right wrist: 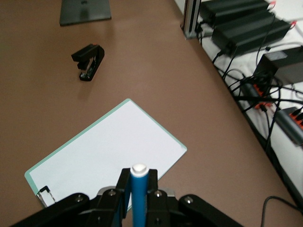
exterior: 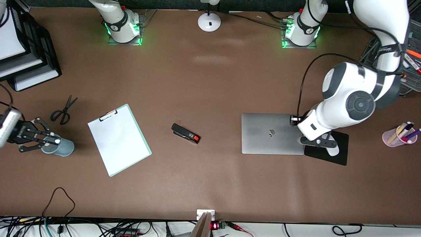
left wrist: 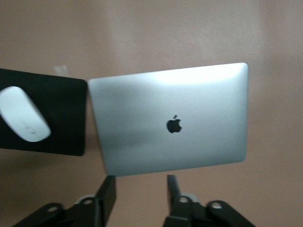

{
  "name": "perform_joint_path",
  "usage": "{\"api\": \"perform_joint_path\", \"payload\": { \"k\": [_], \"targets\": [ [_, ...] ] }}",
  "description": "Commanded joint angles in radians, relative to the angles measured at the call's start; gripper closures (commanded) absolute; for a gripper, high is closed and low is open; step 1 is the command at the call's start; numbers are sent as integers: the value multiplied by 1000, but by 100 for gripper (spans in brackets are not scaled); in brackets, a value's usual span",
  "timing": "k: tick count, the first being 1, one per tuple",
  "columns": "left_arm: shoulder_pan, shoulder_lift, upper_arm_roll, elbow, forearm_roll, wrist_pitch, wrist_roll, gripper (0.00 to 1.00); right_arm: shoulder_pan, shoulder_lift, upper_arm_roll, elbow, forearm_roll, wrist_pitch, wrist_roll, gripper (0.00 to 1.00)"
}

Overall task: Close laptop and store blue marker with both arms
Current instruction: 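Carry the marker to the cup with the right gripper while the left gripper rises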

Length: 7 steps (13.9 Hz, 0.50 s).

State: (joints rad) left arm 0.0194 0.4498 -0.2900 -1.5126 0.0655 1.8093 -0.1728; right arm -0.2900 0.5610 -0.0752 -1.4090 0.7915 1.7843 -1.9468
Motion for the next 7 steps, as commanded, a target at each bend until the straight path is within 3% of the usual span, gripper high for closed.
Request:
{"api": "perform_joint_path", "payload": {
  "k": [1,7],
  "targets": [
    [13,-22,-6,15,31,-25,24,0,-70,28,17,13,89,-29,-106,100],
    [42,-163,-9,34,28,-212,70,0,-129,74,18,15,123,-32,-130,100]
  ]
}}
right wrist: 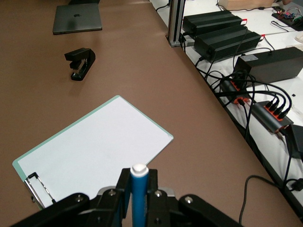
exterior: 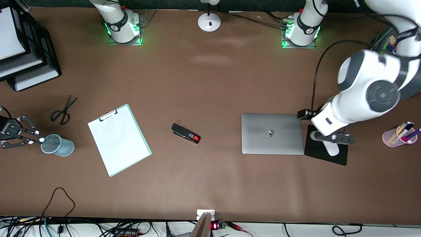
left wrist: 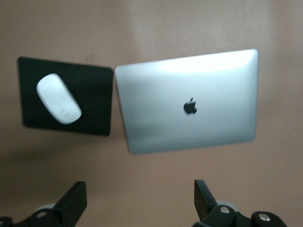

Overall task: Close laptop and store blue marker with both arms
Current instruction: 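Return the left arm to rest while the right gripper holds the marker above the cup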

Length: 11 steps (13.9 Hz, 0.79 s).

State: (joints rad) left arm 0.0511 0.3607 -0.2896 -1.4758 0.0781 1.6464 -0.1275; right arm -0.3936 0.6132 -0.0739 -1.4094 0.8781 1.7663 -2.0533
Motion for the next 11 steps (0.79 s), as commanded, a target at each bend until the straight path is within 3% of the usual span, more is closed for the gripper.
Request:
{"api": "perform_joint_path", "payload": {
  "k": [1,4,6,9,11],
  "targets": [
    [10,-110,-6,-3,19,-54,25,0,-33,28,16,15,64,-15,-24,100],
    [26,-161,0,-1,2,-105,113,0,-51,63,16,33,82,-14,-25,100],
    [44,-218,58,-24,-35,-99,192,0,-56,83,17,46,94,-15,-27,100],
    [-48,-348,245,-234,-115,33,285,0,-62,95,14,50,98,-13,-28,100],
    [-48,-396,245,-314,-109,84,295,0,-70,124,14,52,98,-13,-53,100]
  ]
}}
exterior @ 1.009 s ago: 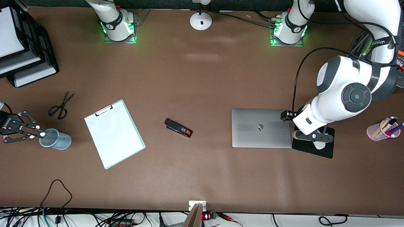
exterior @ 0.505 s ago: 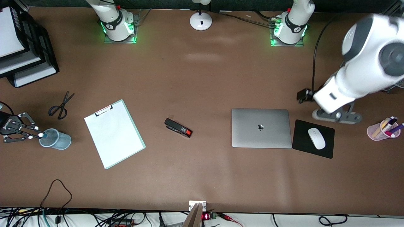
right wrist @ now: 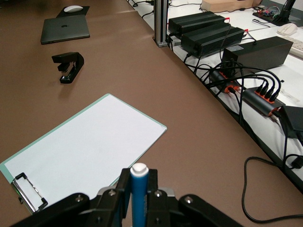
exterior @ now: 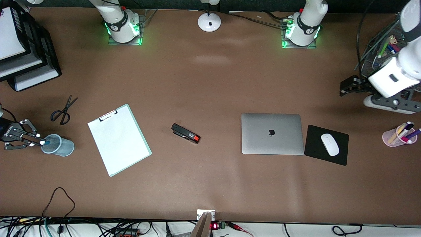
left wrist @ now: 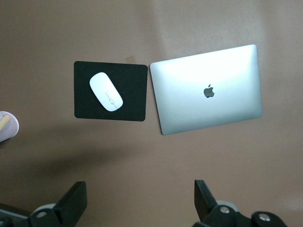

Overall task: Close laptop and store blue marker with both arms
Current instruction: 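Return the left arm to rest while the right gripper holds the marker above the cup, then lower the marker into the mesh cup and open the right gripper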

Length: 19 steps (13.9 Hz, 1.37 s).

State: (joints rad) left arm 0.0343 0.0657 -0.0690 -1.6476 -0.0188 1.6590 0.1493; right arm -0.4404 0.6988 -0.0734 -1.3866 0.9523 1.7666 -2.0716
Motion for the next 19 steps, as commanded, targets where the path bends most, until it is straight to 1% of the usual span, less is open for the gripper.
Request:
{"api": "perform_joint_path", "payload": {
  "k": [1,4,6,8,19],
  "targets": [
    [-31,-104,24,-155,-12,88,-15,0,-26,56,14,31,23,-9,-36,100],
    [-54,-119,35,-167,-10,93,-36,0,-34,91,14,41,23,-4,-48,100],
    [-62,-127,38,-175,-10,93,-37,0,-35,114,14,75,23,-4,-50,100],
    [-50,-115,34,-158,-9,88,-37,0,-37,146,12,109,23,-4,-61,100],
    [-47,-104,35,-146,-9,85,-30,0,-44,179,9,113,11,42,-119,99]
  ]
}}
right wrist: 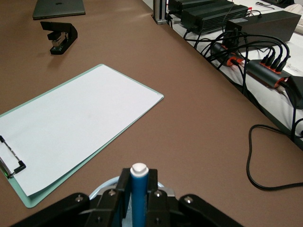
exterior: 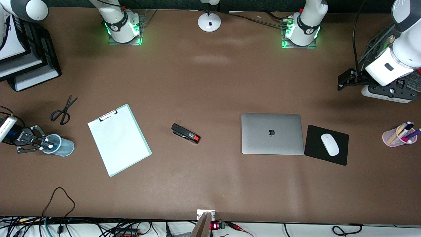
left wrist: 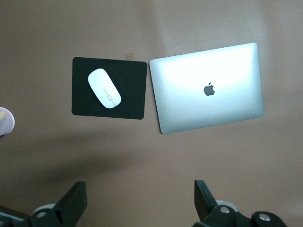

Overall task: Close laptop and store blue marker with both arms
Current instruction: 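Lower the marker into the mesh cup and open the right gripper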

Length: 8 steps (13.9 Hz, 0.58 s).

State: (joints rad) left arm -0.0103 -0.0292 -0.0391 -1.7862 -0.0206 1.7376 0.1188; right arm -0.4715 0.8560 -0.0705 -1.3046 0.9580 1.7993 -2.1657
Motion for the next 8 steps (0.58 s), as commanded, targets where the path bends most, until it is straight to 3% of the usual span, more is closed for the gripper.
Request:
{"api": "perform_joint_path", "payload": {
  "k": [1,8],
  "targets": [
    [-2,-8,7,-5,-7,7,1,0,-13,21,6,31,-4,9,-42,99],
    [-2,-8,5,-2,-7,7,-2,0,-16,17,6,31,-97,-54,-77,98]
  ]
}}
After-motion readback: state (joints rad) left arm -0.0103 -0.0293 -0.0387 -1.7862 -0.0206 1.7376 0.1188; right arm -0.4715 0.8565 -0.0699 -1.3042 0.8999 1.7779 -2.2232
